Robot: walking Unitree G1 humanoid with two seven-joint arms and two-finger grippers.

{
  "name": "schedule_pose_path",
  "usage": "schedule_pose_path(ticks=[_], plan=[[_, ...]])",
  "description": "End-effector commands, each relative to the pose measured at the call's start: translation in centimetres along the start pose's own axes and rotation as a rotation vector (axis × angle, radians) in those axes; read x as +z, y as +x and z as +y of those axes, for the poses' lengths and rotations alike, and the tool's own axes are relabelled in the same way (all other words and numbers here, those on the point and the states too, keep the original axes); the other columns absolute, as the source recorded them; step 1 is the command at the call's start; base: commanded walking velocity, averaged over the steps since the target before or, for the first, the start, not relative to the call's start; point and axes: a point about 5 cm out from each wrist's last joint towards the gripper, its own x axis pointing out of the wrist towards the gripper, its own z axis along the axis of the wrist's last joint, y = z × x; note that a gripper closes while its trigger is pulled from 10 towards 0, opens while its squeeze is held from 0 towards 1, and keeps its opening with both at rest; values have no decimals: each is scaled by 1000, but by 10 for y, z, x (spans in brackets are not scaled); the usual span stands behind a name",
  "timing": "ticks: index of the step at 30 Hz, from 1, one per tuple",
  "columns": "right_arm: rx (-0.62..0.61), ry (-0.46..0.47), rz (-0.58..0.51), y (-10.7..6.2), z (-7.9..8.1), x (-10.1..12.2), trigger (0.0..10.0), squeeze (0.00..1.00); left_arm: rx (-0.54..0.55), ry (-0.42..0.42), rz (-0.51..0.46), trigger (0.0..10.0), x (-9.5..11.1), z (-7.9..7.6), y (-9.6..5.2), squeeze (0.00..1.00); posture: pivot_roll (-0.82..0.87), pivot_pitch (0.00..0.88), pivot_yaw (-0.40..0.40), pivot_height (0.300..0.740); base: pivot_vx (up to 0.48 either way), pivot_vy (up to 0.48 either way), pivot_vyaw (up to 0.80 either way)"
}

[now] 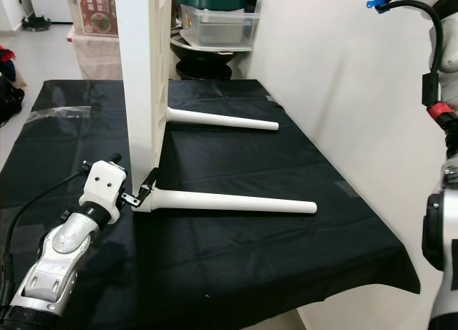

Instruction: Building children table

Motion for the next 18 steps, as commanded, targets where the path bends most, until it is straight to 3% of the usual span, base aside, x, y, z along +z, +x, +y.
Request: schedule_pose_path(ticks=[1,7,13,18], plan=[[-41,56,23,2,-8,-3,0,0,17,12,10,10000,-3,6,1,373,78,0,-126,740,0,0,0],[-82,187,112,0,-20,-19,0,0,41,42,56,10000,-14,17,0,353,81,0,-120,740,0,0,0],[-104,232,151,-2,-25,-27,0,0,99,93,70,10000,-16,36,0,361,88,0,-117,740,0,0,0],[-125,304,229,-9,-27,-42,0,0,313,220,23,10000,4,100,5,373,102,0,-108,740,0,0,0]])
